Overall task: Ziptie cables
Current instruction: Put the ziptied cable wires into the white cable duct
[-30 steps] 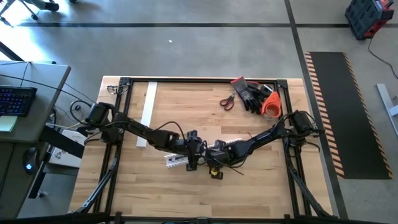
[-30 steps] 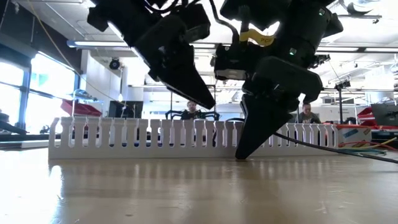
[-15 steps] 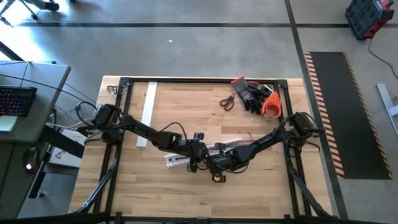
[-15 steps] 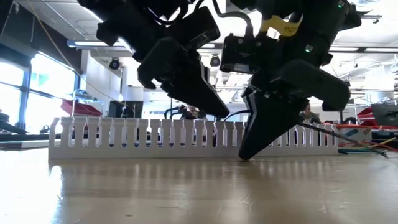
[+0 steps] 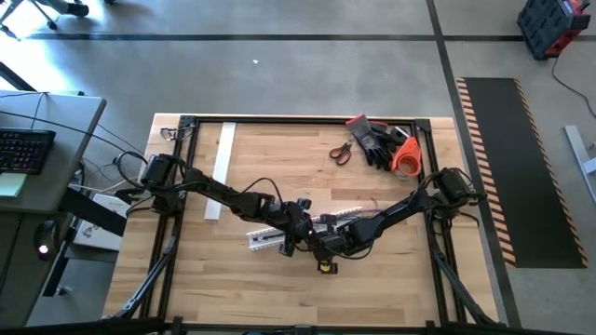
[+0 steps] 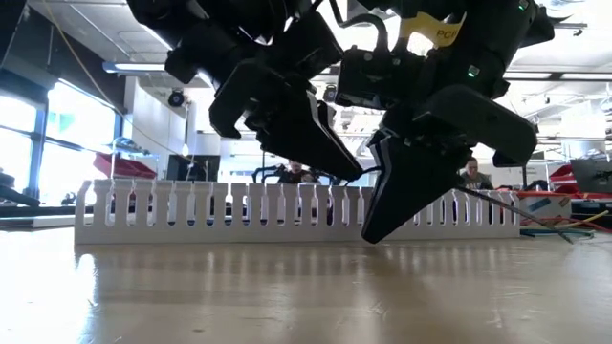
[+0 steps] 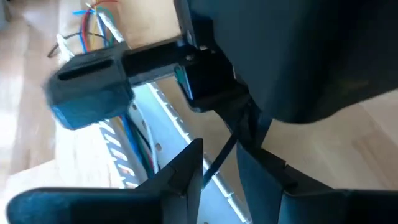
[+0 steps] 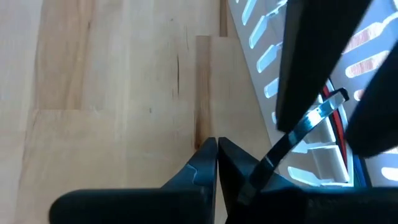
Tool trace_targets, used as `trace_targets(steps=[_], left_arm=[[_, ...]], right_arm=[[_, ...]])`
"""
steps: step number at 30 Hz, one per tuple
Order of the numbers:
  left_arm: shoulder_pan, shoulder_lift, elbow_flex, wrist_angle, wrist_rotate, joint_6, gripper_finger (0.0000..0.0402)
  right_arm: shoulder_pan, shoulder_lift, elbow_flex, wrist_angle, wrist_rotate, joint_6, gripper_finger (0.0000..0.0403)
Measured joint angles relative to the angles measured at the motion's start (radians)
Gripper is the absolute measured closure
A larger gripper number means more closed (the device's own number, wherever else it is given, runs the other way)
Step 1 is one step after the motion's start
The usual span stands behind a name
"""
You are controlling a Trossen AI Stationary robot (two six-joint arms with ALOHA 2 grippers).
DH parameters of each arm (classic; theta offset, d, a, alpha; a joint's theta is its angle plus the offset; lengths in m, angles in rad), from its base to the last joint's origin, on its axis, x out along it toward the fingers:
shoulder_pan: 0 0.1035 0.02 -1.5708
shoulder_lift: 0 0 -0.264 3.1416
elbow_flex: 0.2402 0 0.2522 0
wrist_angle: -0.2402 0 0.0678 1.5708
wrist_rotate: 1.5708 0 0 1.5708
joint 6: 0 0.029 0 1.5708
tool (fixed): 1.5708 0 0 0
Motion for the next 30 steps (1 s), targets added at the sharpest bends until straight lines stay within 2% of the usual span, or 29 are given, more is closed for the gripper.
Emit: trace_targets(steps=[12, 16, 22, 25, 30], left_arm=[[-0.001, 0.003, 0.001, -0.036, 0.041, -0.002, 0.0387], [-0.002, 0.001, 0.002, -0.059, 0.04, -0.003, 0.0395], [-0.002, 0.001, 0.002, -0.065, 0.04, -0.002, 0.0396], [-0.002, 0.001, 0.002, -0.069, 0.04, -0.003, 0.0396], [-0.004, 0.001, 0.002, -0.07, 0.035, -0.004, 0.0396]], right_arm=[[0.0, -0.001, 0.002, -0.01, 0.008, 0.003, 0.0403], [0.001, -0.002, 0.002, -0.031, 0.028, 0.027, 0.0403], [0.02, -0.008, 0.002, -0.048, 0.0, 0.04, 0.0398], [0.034, -0.04, 0.002, -0.099, 0.003, 0.075, 0.0373], [0.072, -0.147, 0.002, -0.221, 0.061, 0.136, 0.0304]])
